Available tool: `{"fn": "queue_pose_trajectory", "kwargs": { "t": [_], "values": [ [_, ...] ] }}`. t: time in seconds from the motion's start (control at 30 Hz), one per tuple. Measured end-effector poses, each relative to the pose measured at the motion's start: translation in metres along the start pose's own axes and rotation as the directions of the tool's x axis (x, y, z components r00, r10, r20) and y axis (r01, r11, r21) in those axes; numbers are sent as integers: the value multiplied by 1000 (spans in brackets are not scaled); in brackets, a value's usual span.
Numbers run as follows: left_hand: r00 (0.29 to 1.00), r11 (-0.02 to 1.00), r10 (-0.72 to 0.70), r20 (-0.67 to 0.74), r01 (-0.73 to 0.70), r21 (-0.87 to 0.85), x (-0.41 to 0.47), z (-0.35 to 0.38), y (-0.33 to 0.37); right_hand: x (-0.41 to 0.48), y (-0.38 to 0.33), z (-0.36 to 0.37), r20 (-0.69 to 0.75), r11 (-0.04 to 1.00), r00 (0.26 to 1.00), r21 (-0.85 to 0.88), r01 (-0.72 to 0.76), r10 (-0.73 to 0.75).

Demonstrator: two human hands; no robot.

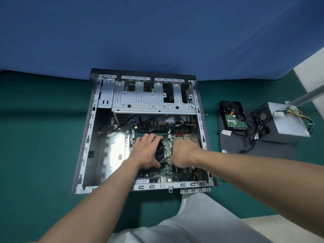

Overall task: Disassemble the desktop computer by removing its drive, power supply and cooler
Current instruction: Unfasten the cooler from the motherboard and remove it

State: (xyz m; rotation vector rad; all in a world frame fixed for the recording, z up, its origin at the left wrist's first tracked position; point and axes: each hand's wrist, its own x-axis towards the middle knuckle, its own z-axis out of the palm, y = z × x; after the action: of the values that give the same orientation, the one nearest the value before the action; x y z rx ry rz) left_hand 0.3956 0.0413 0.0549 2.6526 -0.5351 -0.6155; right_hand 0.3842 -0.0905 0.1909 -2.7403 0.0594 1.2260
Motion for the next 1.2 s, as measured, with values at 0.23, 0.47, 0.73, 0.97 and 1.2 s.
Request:
{"fn": "queue_pose_trajectory", "kwargs": {
  "t": [0.23,0.47,0.73,0.97,1.2],
  "values": [
    [1000,1000,8,-1,-8,10,0,-1,0,-10,11,-3,225,241,760,-861,448,-610],
    [1000,1000,9,-16,-9,-10,0,0,-1,-4,4,-1,-95,988,988,92,127,-119],
    [1000,1000,4,-10,-4,-18,0,1,-1,4,2,-2,118,952,983,260,-164,137],
    [1000,1000,8,-1,-8,8,-1,-2,3,-6,15,-6,127,422,831,-814,400,-542],
    [999,1000,20,-26,-20,2,-3,-3,2,-4,8,4,10,537,764,-706,462,-645]
  ]
}}
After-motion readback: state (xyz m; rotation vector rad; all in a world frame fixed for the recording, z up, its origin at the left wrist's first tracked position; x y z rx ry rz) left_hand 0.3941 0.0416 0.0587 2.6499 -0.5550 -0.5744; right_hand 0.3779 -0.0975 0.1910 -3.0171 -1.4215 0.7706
